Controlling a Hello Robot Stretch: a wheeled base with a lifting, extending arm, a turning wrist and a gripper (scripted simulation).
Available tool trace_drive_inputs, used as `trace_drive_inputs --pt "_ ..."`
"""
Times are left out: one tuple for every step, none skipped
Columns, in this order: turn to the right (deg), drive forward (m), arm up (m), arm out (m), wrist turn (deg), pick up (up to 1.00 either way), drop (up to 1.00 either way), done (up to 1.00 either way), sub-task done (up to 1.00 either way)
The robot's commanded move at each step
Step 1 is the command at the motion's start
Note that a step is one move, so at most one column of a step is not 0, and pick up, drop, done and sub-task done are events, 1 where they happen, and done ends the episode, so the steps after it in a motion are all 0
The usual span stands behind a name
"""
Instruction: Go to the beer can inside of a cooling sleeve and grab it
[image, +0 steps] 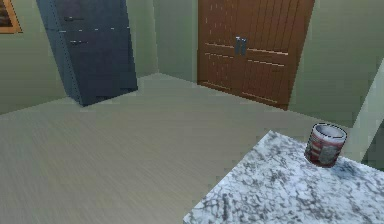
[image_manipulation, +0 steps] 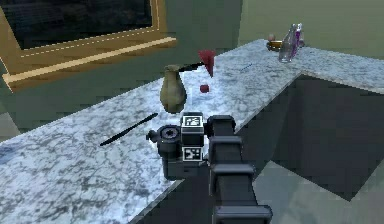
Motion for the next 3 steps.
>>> trace_drive_inputs --pt "0.0 0.0 0.0 0.0 0.0 1.0 0.0 0.0 0.0" --pt "0.0 0.0 0.06 0.0 0.0 0.0 0.0 0.0 0.0" --pt "0.0 0.0 0.0 0.0 0.0 0.0 0.0 1.0 0.0"
